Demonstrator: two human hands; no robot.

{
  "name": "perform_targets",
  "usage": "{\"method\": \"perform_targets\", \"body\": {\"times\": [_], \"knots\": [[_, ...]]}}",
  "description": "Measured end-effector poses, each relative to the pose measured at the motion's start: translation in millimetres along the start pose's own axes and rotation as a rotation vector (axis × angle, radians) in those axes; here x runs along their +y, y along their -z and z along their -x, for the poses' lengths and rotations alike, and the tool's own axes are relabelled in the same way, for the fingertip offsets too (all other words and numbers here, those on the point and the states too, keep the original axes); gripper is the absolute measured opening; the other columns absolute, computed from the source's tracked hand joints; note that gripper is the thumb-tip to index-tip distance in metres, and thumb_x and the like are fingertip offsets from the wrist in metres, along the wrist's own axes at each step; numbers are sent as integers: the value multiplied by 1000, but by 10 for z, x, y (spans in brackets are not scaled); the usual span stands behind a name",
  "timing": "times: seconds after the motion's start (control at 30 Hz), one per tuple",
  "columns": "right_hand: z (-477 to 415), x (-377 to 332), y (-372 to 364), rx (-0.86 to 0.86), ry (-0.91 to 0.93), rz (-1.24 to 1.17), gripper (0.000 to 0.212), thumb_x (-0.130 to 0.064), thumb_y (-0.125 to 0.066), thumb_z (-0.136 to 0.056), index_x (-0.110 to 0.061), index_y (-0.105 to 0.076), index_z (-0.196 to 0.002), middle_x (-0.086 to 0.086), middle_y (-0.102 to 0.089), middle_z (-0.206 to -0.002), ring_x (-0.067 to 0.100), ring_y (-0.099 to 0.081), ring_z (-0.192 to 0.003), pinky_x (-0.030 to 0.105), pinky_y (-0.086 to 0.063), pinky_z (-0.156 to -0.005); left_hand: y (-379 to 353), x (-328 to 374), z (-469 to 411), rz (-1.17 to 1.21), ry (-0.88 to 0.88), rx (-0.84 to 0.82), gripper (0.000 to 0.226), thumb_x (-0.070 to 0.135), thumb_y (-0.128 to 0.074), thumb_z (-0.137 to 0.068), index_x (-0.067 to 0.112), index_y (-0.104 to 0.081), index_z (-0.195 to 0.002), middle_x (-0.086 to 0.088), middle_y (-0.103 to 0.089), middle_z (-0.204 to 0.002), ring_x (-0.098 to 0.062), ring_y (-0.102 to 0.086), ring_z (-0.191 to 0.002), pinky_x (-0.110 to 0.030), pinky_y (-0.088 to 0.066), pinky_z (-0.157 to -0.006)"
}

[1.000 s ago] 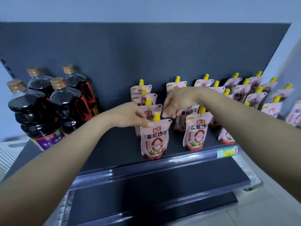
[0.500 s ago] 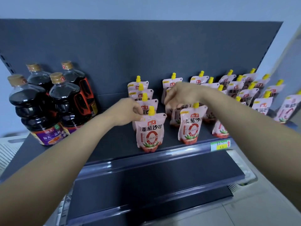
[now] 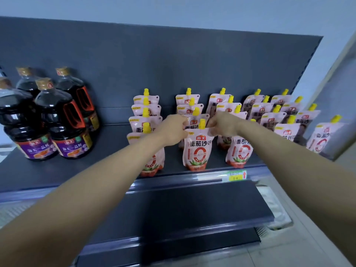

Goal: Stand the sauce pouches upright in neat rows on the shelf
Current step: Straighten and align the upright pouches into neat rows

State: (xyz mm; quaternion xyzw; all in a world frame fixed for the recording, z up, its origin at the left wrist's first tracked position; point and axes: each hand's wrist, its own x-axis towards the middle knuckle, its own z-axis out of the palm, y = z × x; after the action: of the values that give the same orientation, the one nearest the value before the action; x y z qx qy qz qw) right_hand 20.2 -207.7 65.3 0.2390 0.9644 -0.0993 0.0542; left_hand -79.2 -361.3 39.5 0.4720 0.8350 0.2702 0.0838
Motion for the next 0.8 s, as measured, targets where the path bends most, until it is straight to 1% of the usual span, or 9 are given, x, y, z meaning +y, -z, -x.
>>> {"method": "perform_targets", "body": {"times": [0.07, 0.13, 0.23, 0.37, 0.5, 0.67, 0.73, 0.77, 0.8], "knots": [[-9, 73, -32, 35, 23, -48, 19, -11, -60, -89, 7, -66, -88, 18, -61, -86, 27, -57, -85, 31, -45, -76, -110, 47, -58, 0, 29, 35, 15, 5, -56, -84, -4, -65, -93, -20, -67, -100, -32, -61, -93, -40, -50, -80], [-32, 58, -57, 43, 49, -59, 20, -11, -60, -89, 7, -68, -91, 13, -55, -83, 23, -51, -82, 28, -40, -74, -147, 26, -81, 27, 59, 84, 16, 1, -54, -84, -6, -68, -89, -20, -69, -96, -32, -62, -91, -40, -50, -78], [-41, 89, -55, 39, 106, -35, 20, -9, -58, -89, 5, -70, -99, 14, -60, -91, 26, -56, -89, 29, -43, -77, -177, 35, -103, 72, 97, 113, 17, 0, -54, -85, -7, -69, -88, -22, -69, -94, -31, -63, -88, -39, -52, -81], [-61, 202, 74, 70, 132, -91, 33, 4, -47, -87, -4, -71, -108, 10, -69, -113, 27, -61, -108, 34, -50, -94, -52, 67, -150, 131, 125, 132, 23, 13, -54, -91, -5, -68, -86, -15, -62, -76, -24, -57, -72, -41, -51, -77], [-273, 311, 287, 141, 111, -44, 29, 1, -47, -90, 0, -69, -108, 14, -68, -117, 31, -61, -108, 37, -51, -94, 172, 84, -317, 92, 140, 269, 16, 7, -57, -88, 1, -66, -100, -13, -66, -96, -27, -62, -94, -36, -49, -88], [-737, 353, 324, 35, 93, 141, 32, -12, -45, -96, -2, -62, -121, 13, -62, -124, 30, -57, -114, 36, -47, -98, 53, -29, -802, -97, 195, 133, 21, 5, -61, -85, 3, -66, -105, -14, -68, -107, -28, -61, -101, -32, -47, -86], [-740, 358, 262, 4, 110, 202, 28, -16, -46, -96, -3, -67, -109, 12, -64, -112, 28, -58, -103, 33, -48, -87, -37, -27, -843, -133, 195, 108, 19, 6, -60, -84, 2, -67, -102, -15, -68, -105, -29, -61, -97, -34, -50, -85], [-740, 357, 238, -2, 108, 217, 23, -16, -47, -96, -5, -67, -91, 11, -63, -97, 26, -55, -94, 31, -46, -76, -58, -27, -845, -138, 202, 107, 18, 6, -60, -84, 2, -67, -101, -16, -68, -103, -30, -61, -96, -35, -51, -83], [-744, 471, 214, 4, 101, 222, 27, -16, -47, -95, -9, -58, -72, 10, -56, -82, 25, -50, -86, 29, -42, -65, -138, 37, -925, -147, 180, 102, 17, 6, -60, -84, 1, -67, -98, -16, -68, -102, -30, -62, -94, -34, -50, -79]]}}
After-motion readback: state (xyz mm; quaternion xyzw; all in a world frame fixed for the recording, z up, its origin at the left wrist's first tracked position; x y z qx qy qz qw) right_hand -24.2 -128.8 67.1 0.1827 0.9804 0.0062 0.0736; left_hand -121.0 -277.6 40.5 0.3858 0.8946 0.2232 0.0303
